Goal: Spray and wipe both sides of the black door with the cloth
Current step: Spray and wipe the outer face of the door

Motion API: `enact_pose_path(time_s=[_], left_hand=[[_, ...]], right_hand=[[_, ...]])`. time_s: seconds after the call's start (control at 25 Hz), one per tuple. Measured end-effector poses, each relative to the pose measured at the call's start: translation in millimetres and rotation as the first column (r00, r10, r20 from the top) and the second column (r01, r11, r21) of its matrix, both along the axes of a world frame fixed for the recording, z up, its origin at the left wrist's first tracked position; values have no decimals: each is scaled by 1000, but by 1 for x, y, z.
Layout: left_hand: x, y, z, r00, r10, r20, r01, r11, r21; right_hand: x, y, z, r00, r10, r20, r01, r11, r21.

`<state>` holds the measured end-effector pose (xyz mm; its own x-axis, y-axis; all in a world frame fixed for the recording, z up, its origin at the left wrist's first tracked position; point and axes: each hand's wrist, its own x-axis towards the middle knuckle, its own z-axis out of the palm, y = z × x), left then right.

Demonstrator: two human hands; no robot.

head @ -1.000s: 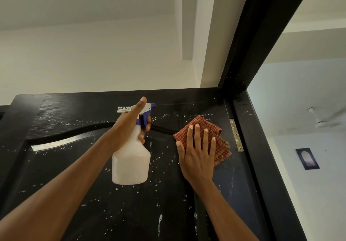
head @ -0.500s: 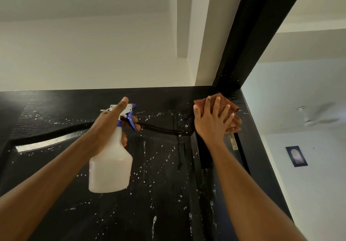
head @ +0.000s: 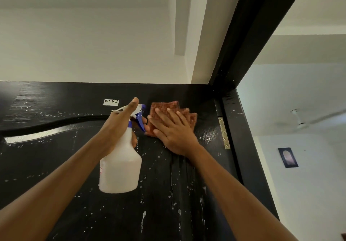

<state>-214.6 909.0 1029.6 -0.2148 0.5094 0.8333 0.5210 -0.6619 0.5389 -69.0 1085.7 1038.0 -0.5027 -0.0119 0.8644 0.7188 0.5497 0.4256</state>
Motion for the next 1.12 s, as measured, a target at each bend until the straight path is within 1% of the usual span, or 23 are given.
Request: enact_pose_path(time_s=[0.08,0.16,0.24,0.28,0.32,0.36,0.4,0.44,0.48,0.52,0.56,0.6,0.64,0.68,0.76,0.84,0.92,0.96,1.0,1.04,1.08,1.12], left_hand=[[0,5,-1,998,-45,-35,45,999,-3],[0,7,0,997,-62,-52,61,998,-24],[-1,10,0,997,-55,-60,53,998,-37],[0,11,1,997,-55,-59,53,998,-37],[1,14,1,997,-56,-52,55,998,-32],[2,15,0,998,-55,-40,54,998,-25],[2,17,0,998,-52,-30,52,998,-20],[2,18,-1,999,-51,-18,50,999,-18],[2,20,-3,999,-46,-1,46,999,-21],[2,21,-5,999,-38,24,38,999,-26],[3,21,-8,998,-25,49,27,999,-28],[2,21,-12,997,-21,69,24,999,-31],[2,21,-15,997,-33,74,35,999,-32],[2,21,-17,996,-55,70,58,998,-37],[5,20,-19,996,-84,41,86,995,-56],[9,19,-16,996,-87,21,89,994,-66],[14,20,-11,994,-104,32,106,993,-46],[18,21,-10,993,-110,31,112,993,-37],[21,23,-10,993,-113,28,114,993,-34],[25,25,-10,993,-117,23,117,992,-38],[29,28,-11,993,-119,16,120,992,-46],[34,31,-13,992,-122,3,122,991,-56]], right_hand=[[40,13,-10,986,-43,-161,43,999,-2],[75,26,0,934,-90,-345,67,995,-80],[87,32,27,851,-122,-510,19,979,-203],[82,32,46,810,-124,-573,-28,968,-249],[71,29,64,791,-119,-600,-60,961,-270],[55,23,76,807,-113,-580,-57,962,-266],[36,18,82,854,-97,-512,-27,973,-228],[17,12,79,915,-75,-395,13,988,-156],[3,7,66,965,-57,-255,39,997,-74],[-5,4,46,991,-49,-125,49,999,-3],[-4,3,24,999,-43,-31,45,998,42],[3,6,4,999,-40,4,40,997,65],[14,12,-12,999,-43,-23,44,997,60],[28,19,-23,994,-53,-91,56,998,36],[53,31,-29,957,-78,-281,65,996,-53],[60,37,-13,884,-94,-458,33,990,-139],[50,34,17,773,-101,-627,-51,974,-221],[44,30,30,743,-107,-661,-83,965,-249],[37,26,38,767,-104,-633,-75,966,-249],[34,24,39,841,-86,-535,-26,980,-199],[34,24,31,920,-65,-385,28,995,-101],[40,25,20,973,-55,-223,57,998,2]])
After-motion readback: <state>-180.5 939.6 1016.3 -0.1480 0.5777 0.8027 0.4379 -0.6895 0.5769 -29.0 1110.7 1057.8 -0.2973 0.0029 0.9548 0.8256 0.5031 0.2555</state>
